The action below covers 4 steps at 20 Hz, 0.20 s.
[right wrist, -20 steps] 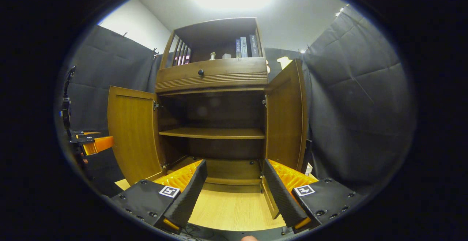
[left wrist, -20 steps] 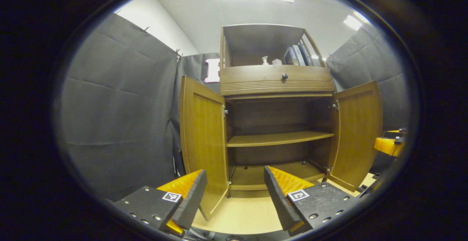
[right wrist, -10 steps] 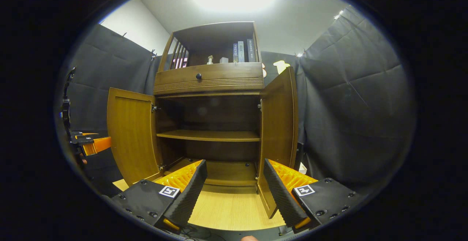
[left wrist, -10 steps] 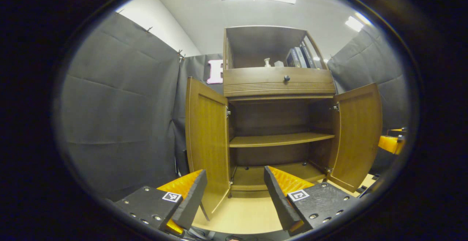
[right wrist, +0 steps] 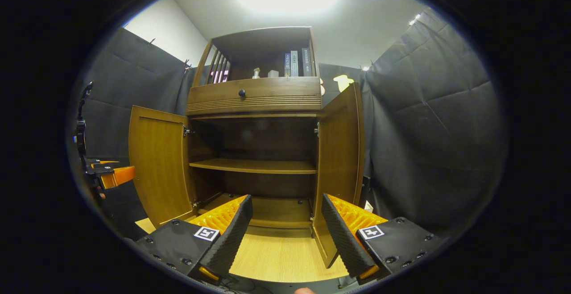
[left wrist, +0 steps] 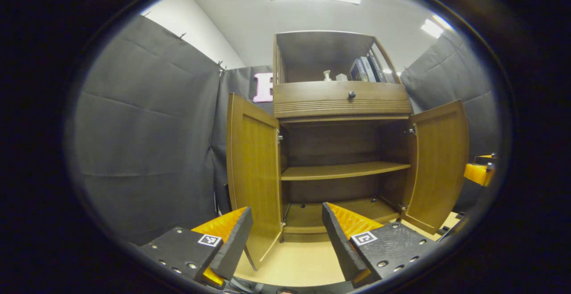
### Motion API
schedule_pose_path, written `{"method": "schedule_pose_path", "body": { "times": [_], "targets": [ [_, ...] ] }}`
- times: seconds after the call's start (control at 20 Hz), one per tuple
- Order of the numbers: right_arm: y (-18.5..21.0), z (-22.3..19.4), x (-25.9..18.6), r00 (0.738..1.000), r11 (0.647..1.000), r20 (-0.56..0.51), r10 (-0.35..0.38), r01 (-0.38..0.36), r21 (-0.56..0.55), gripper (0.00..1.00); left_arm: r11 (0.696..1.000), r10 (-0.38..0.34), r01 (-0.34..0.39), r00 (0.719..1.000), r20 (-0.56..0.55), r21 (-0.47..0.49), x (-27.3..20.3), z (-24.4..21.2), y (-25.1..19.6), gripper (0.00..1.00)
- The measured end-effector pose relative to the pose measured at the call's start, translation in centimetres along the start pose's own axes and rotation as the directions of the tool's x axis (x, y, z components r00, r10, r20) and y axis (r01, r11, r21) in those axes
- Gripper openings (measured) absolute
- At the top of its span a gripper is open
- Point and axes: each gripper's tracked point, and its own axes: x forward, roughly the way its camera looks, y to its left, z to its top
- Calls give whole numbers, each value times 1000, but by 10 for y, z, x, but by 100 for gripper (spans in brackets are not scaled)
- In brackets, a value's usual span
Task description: Open the right door of the double-door shoe cabinet with the right hand, and open the left door with the left hand.
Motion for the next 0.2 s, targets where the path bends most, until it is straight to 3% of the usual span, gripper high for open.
{"method": "schedule_pose_path", "body": {
  "times": [0.2],
  "targets": [
    [1, 1, 3, 1000, 1000, 2, 0, 0, 1, 98, 1000, 1, -1, 1000, -4, 4, 2, -2, 0, 32]
  ]
}}
